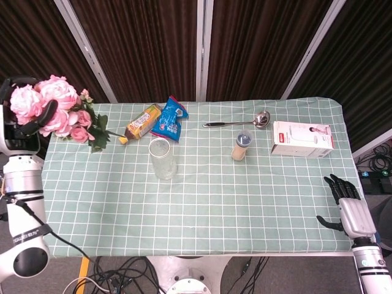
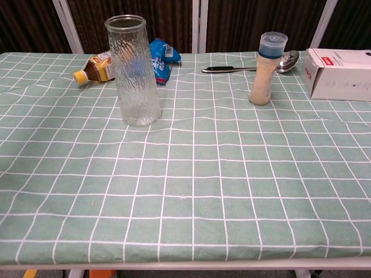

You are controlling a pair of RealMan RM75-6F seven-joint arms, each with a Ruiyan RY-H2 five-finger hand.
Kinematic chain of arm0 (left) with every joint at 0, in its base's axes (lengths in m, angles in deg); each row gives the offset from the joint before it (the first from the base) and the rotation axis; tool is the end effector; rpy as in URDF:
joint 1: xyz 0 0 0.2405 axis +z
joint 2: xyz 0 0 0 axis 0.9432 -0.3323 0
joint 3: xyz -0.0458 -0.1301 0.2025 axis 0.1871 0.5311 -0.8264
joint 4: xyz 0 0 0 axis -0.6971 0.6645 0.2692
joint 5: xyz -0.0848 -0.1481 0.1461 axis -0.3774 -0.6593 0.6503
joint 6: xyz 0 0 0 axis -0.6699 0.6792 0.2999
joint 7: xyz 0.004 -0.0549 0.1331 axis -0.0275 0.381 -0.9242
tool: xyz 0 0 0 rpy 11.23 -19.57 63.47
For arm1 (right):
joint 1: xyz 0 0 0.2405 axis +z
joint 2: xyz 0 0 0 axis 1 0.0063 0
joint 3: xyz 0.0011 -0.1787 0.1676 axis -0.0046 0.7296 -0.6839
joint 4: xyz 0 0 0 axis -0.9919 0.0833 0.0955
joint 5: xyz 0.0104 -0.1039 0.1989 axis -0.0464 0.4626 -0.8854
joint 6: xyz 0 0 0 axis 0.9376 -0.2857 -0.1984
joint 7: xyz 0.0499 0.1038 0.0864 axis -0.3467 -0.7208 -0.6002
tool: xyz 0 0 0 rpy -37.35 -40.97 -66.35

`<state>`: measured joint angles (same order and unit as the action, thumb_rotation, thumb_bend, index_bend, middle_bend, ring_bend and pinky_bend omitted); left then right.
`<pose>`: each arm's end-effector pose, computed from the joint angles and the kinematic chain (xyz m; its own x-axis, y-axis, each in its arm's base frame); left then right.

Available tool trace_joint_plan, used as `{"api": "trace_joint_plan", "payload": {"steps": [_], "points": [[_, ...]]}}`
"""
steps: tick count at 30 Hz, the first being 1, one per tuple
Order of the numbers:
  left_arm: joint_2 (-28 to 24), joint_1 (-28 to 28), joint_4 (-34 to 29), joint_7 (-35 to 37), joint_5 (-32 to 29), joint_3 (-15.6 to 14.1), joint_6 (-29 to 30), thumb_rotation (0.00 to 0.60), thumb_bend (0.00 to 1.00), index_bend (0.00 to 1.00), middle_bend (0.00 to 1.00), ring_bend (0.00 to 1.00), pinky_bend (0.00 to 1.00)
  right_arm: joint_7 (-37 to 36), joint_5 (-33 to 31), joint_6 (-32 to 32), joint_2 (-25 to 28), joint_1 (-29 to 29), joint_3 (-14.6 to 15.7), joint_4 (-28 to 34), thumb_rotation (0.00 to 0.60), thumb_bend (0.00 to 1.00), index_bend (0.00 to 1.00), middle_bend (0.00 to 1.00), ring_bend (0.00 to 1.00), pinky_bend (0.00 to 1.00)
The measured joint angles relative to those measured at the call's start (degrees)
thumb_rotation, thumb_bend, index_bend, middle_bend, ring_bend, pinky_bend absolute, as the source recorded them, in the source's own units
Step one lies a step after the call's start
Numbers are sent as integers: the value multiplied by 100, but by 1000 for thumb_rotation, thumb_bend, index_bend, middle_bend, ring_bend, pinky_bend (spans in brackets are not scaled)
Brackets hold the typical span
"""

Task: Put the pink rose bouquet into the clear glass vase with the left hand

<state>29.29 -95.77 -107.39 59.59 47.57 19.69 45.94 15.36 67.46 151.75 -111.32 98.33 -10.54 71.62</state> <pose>-0.0794 0.3298 0.2318 -0.9130 -0.0896 0.3981 0.4041 -0.3344 0.8514 -0.3206 -0.2013 0.1217 0.3090 -0.1593 0.9376 -0.9475 0.0341 0.3180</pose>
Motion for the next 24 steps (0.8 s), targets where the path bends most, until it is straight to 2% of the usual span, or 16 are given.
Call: {"api": "trace_joint_plan", "payload": {"steps": [5, 12, 19, 24], "points": [[-44, -142, -86, 60, -272, 63, -316, 600, 185, 470, 492, 459, 671, -46, -29, -21, -19, 2, -9, -53, 600, 89, 0, 0, 0, 0], [231, -623, 118, -151, -431, -9, -478, 600, 186, 475, 492, 460, 670, -102, -141, -123, -43, 11, -18, -145, 600, 90, 0, 0, 0, 0], [740, -1068, 536, -504, -452, -333, -510, 600, 187, 475, 492, 460, 670, -218, -143, -142, -58, 18, -29, -256, 600, 90, 0, 0, 0, 0], [1020, -1265, 847, -602, -439, -457, -535, 600, 188, 475, 492, 460, 670, -274, -222, -264, -113, 34, -26, -390, 600, 90, 0, 0, 0, 0]]}}
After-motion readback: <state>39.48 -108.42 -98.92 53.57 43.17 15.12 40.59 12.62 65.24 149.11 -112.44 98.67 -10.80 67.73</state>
